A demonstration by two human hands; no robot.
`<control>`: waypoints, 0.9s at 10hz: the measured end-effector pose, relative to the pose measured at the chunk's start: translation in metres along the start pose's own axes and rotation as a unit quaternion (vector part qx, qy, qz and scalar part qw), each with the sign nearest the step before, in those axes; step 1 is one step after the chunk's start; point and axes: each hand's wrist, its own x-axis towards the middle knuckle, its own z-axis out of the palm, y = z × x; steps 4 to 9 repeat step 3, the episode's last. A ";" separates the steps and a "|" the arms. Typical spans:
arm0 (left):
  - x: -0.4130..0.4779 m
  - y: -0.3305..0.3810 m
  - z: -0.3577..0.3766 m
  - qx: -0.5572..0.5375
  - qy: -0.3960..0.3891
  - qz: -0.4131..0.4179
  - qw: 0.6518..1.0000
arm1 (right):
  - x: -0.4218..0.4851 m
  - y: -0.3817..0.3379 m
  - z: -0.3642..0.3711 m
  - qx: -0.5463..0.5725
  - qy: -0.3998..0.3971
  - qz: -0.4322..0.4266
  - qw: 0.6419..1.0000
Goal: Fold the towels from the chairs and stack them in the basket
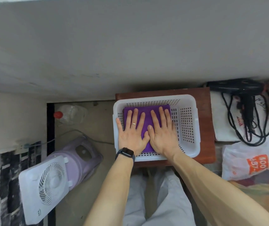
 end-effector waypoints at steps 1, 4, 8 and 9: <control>-0.009 0.004 -0.017 0.005 -0.037 -0.003 0.999 | -0.007 -0.007 -0.015 -0.001 -0.033 0.008 0.999; -0.033 0.005 -0.079 -0.036 -0.083 0.035 0.995 | -0.028 -0.012 -0.081 -0.029 -0.095 -0.037 0.994; -0.033 0.005 -0.079 -0.036 -0.083 0.035 0.995 | -0.028 -0.012 -0.081 -0.029 -0.095 -0.037 0.994; -0.033 0.005 -0.079 -0.036 -0.083 0.035 0.995 | -0.028 -0.012 -0.081 -0.029 -0.095 -0.037 0.994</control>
